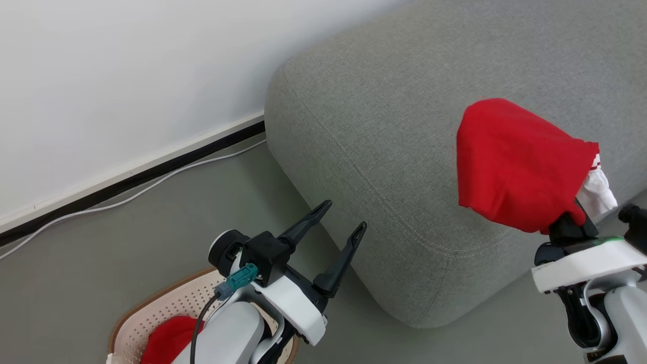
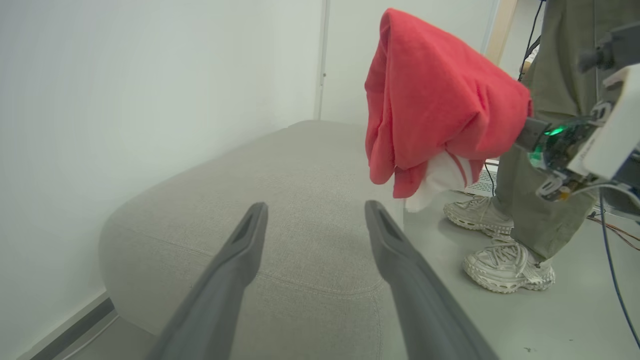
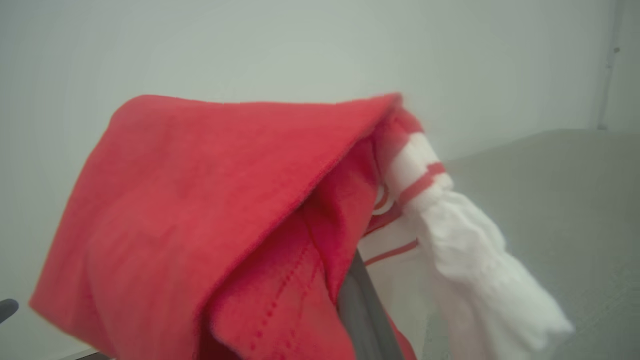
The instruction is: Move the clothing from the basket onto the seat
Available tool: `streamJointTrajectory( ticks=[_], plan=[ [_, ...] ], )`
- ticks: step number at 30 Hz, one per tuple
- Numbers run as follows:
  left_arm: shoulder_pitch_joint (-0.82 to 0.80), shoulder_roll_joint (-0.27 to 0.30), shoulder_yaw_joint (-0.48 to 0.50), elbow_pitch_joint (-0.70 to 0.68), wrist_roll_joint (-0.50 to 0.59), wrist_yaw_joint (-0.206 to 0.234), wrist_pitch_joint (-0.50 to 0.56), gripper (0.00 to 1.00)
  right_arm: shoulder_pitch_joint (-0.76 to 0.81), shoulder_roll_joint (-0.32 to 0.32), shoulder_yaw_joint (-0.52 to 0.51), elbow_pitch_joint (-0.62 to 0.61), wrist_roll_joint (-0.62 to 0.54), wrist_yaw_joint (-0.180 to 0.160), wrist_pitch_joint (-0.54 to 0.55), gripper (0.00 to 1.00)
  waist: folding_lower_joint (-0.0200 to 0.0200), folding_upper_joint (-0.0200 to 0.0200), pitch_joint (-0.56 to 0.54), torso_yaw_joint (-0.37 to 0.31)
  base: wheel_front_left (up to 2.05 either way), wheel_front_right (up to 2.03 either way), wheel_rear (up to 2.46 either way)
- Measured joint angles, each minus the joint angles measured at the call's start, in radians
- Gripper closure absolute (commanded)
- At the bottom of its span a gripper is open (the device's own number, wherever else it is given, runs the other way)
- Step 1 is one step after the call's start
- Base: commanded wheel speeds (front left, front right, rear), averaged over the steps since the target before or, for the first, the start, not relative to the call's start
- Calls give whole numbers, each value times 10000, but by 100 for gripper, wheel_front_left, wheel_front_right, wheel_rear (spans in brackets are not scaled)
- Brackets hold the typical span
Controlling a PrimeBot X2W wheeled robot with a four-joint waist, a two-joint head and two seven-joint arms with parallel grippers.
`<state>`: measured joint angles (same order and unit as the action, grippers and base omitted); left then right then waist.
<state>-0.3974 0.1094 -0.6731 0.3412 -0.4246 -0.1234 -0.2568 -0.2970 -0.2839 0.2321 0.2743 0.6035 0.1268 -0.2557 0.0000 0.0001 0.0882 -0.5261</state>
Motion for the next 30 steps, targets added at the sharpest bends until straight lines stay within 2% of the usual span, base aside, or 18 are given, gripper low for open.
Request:
streamJointTrajectory(
  ticks=[10,15,25,30],
  plan=[
    [-425,71,-443,40,-86,0,0,0,875,416,-1267,-508,-443,0,0,100,0,0,553,-221,0,0,0],
    [-697,357,-533,-21,-81,0,0,0,722,857,-1896,-604,-660,0,0,100,0,0,1127,-270,0,0,0],
    [-1519,1049,-779,-435,199,0,0,0,-1658,1476,-2947,385,-1185,0,0,100,0,0,2839,-301,0,0,0],
    [-2344,1256,-1214,-483,199,0,0,0,-3083,1392,-3661,1106,-1248,0,-2,100,0,0,3830,-66,0,0,0]
  ],
)
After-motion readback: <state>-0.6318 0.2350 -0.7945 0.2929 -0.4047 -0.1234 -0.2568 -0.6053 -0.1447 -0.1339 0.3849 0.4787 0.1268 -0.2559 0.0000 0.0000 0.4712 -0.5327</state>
